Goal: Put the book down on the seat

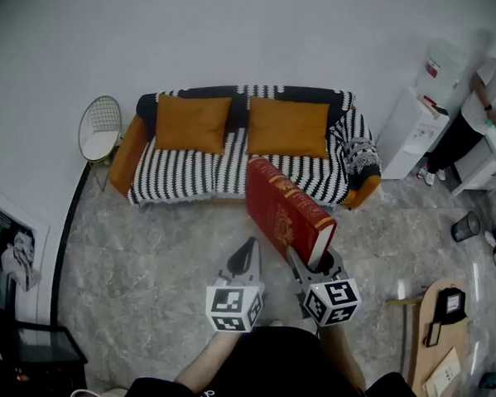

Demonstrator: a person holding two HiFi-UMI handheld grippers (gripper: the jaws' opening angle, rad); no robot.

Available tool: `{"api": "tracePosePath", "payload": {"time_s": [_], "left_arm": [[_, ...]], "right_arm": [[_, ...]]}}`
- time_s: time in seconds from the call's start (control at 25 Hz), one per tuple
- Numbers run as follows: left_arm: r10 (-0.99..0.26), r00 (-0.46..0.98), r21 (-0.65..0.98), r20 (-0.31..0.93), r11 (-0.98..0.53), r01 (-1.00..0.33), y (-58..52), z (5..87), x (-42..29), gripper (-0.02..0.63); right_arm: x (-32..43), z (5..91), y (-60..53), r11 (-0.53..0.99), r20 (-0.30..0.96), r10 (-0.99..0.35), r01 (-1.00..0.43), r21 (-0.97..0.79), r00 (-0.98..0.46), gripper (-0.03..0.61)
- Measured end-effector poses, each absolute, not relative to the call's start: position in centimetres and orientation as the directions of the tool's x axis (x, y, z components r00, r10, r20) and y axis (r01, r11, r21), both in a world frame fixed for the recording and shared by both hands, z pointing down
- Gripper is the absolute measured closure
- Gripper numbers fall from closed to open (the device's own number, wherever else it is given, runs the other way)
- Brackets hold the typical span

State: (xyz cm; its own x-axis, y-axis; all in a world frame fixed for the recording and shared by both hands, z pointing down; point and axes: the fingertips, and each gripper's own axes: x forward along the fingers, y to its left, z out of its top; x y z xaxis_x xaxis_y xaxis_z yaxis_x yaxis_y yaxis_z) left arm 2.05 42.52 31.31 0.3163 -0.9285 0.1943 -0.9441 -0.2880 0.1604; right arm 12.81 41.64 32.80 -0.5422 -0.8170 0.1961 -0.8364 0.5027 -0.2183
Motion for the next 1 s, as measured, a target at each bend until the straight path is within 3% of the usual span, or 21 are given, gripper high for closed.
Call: {"api": "tracePosePath", "payload": {"time_s": [0.76,1.0], "left_arm": [[-0.934,0.298,0.155,0.195,-0.271,-0.950,43.0,31.7,3.1,0.601],[-0.953,0.231,0.109,0.198,-0.213,-0.971,43.0,31.6,2.3,0.601]], "right_arm": [[14.6,33.4,42.0,0.492,0.200,-0.818,-0.836,-0.244,-0.540,0.339],[15.6,33.1,41.9,0.502,0.189,-0.814,-0.829,-0.248,-0.550,0.339]]}}
